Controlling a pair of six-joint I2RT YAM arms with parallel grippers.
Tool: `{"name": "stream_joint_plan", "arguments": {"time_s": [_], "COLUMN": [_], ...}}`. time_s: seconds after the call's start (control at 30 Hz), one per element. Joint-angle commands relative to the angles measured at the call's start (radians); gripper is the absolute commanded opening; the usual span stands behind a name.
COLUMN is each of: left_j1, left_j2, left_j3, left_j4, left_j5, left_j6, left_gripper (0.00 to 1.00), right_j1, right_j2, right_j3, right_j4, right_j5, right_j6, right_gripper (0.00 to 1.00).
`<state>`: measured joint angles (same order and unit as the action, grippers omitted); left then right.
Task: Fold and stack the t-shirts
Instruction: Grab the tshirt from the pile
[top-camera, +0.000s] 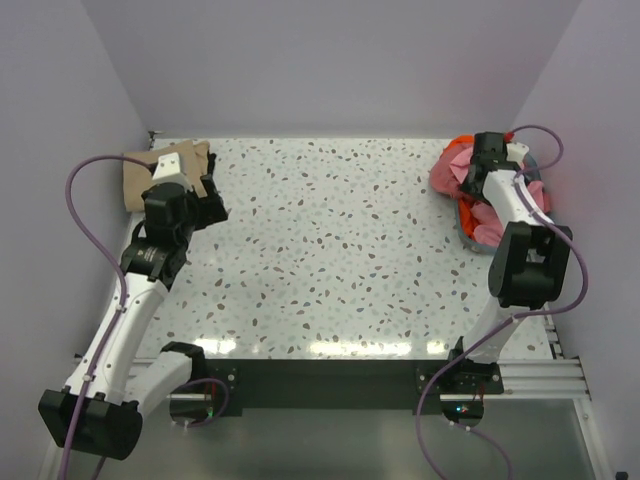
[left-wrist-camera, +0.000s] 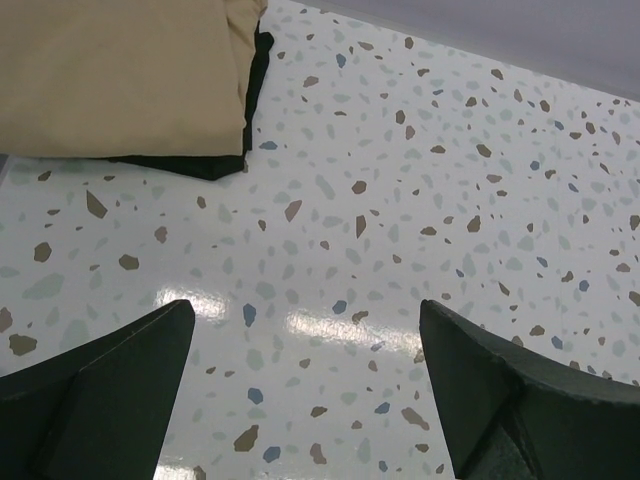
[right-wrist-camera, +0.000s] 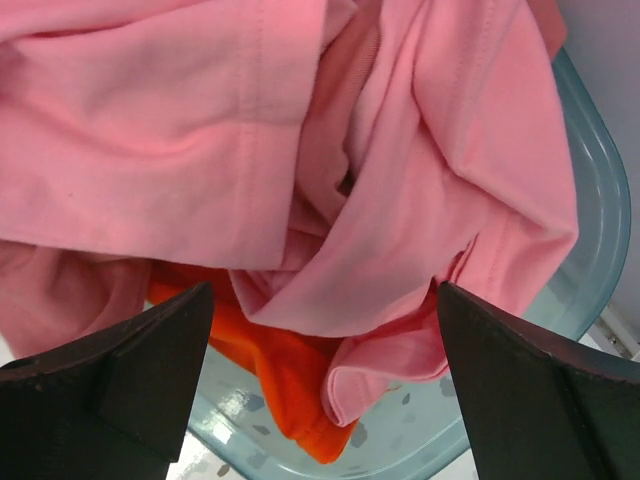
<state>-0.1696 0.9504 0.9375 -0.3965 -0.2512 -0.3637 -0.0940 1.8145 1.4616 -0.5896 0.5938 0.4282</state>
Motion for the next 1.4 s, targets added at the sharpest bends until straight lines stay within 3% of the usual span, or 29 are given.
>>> {"name": "stream_joint_plan", "arguments": {"time_s": [0.0, 0.27, 0.37, 0.53, 0.57, 0.6, 0.63, 1.0, 1.17, 1.37], "left_j1": [0.004, 0.004, 0.004, 0.005, 0.004, 0.004, 0.004, 0.005, 0.004, 0.004], "left_j2": [-0.012, 0.017, 0.017, 0.014, 0.017, 0.019, 0.022, 0.113, 0.169, 0.215], "left_j3": [-0.006, 0.030, 0.032, 0.024, 0.023, 0.021, 0.021, 0.046, 0.070, 0.106], "left_j4": [-0.027, -0.041, -0.042, -0.041, -0.039, -0.038, -0.035, 0.047, 0.090, 0.113], "left_j5": [0.003, 0.000, 0.000, -0.010, -0.008, -0.008, -0.005, 0.058, 0.092, 0.096], "left_j6": [-0.026, -0.009, -0.017, -0.023, -0.023, -0.024, -0.023, 0.005, 0.025, 0.042], "left_gripper": [1.00, 1.00, 1.00, 1.00, 1.00, 1.00, 1.00, 1.00, 1.00, 1.00], "right_j1": [-0.024, -0.047, -0.052, -0.052, -0.049, -0.049, -0.049, -0.047, -0.033, 0.129], "right_j2": [0.008, 0.080, 0.095, 0.008, -0.010, -0.035, -0.058, -0.455, -0.537, -0.569], "right_j3": [-0.010, -0.033, -0.040, -0.052, -0.049, -0.049, -0.049, -0.043, 0.046, 0.178], "right_j4": [0.048, 0.062, 0.048, 0.048, 0.048, 0.044, 0.030, 0.020, 0.025, 0.111], "right_j5": [0.046, 0.047, 0.041, 0.011, 0.009, 0.017, 0.023, 0.110, 0.120, 0.149], "right_j6": [0.058, 0.093, 0.106, 0.096, 0.093, 0.092, 0.090, -0.046, -0.092, -0.235], "right_gripper": [0.96, 0.95, 0.90, 0.52, 0.36, 0.04, 0.00, 0.00, 0.00, 0.00]}}
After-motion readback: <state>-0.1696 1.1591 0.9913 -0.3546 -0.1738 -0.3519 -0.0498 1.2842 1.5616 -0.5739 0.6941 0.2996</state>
